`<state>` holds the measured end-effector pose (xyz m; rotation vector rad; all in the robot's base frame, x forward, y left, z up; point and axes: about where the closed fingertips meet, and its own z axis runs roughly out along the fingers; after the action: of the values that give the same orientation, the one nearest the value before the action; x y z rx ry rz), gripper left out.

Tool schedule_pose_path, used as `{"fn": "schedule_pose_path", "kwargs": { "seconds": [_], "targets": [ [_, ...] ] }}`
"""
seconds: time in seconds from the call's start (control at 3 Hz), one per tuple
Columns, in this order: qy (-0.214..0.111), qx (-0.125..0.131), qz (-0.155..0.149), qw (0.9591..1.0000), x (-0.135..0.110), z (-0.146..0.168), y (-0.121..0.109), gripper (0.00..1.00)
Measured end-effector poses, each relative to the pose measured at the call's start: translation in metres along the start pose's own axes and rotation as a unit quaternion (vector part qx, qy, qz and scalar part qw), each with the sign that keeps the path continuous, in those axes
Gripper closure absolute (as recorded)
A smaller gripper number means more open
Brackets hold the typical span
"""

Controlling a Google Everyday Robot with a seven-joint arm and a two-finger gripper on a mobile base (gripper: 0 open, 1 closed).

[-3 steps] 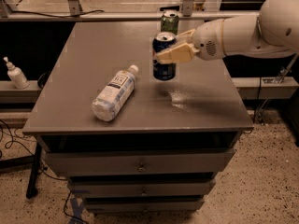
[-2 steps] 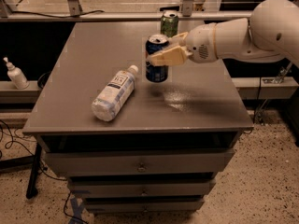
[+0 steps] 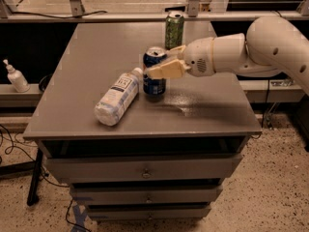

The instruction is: Move pepsi can near blue plastic bottle

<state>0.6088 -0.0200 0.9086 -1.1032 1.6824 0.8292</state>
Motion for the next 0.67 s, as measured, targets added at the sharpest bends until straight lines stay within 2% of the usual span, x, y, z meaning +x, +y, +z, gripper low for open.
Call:
{"fn": "schedule_pose_path", "kwargs": {
  "seconds": [0.33, 0.67],
  "targets": [
    [-0.007, -0.013, -0.005, 0.9999, 0.0054, 0.0096, 0.0058, 0.81],
    [-0.015, -0.013, -0.015, 0.9997, 0.0066, 0.0107, 0.0078, 0.59]
  ]
}}
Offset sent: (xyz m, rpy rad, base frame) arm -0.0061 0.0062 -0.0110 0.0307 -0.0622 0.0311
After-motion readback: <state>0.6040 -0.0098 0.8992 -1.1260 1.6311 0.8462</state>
